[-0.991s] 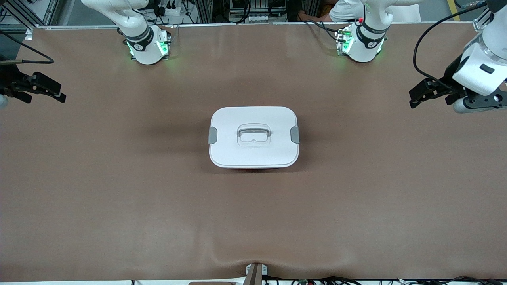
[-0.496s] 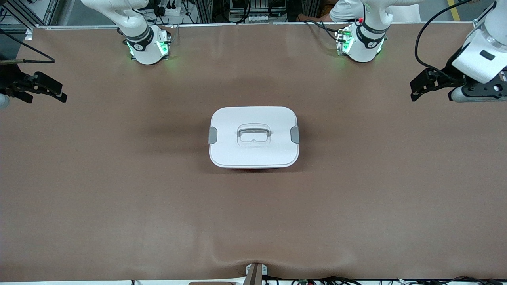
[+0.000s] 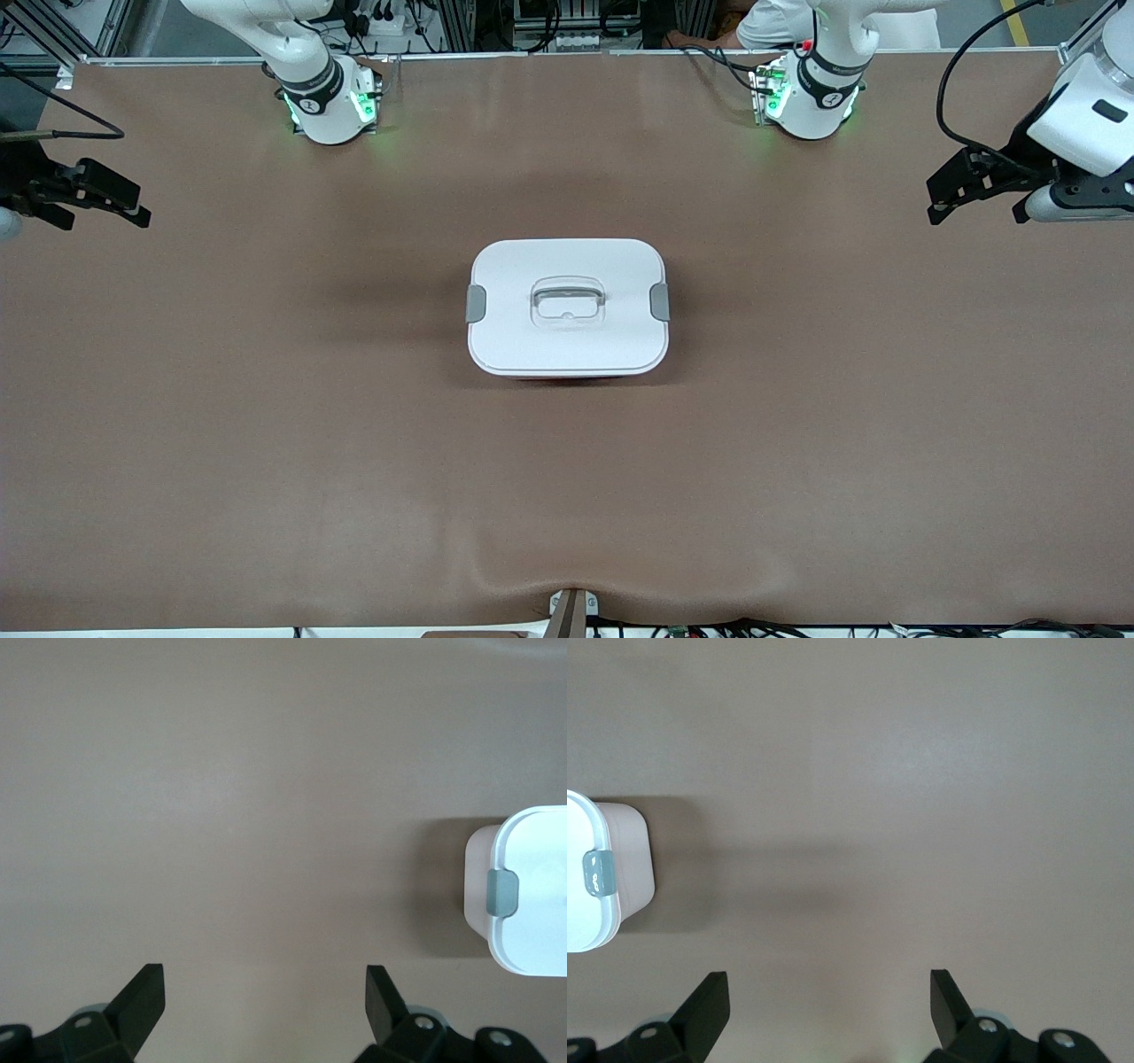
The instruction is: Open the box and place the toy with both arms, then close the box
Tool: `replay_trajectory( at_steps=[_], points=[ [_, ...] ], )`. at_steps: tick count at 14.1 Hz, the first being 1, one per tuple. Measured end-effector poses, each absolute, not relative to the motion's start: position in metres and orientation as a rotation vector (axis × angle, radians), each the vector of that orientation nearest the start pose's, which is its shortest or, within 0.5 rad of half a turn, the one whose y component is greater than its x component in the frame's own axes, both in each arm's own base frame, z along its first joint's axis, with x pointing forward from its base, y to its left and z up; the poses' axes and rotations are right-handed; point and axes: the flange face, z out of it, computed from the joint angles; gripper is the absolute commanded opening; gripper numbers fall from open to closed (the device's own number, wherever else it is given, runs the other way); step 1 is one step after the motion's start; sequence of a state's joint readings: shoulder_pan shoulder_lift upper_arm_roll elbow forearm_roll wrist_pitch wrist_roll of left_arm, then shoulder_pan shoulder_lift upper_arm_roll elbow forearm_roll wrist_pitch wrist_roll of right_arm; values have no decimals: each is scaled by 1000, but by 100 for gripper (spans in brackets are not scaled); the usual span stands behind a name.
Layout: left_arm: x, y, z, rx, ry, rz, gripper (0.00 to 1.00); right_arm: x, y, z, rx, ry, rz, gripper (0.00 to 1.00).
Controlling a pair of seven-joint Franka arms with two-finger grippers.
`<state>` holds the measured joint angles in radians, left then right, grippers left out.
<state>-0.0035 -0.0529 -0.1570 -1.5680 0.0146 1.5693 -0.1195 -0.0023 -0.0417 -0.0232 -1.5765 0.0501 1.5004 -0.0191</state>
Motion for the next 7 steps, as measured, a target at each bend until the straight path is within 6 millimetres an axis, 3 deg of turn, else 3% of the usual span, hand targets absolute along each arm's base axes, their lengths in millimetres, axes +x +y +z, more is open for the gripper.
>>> replay_trajectory(
  at_steps=[3, 7],
  points=[
    [532, -81, 654, -3120, 146, -86, 100, 534, -8, 639, -3089, 6, 50, 100],
    [535, -58, 653, -3117, 157, -79, 100, 534, -8, 639, -3089, 6, 50, 100]
  ],
)
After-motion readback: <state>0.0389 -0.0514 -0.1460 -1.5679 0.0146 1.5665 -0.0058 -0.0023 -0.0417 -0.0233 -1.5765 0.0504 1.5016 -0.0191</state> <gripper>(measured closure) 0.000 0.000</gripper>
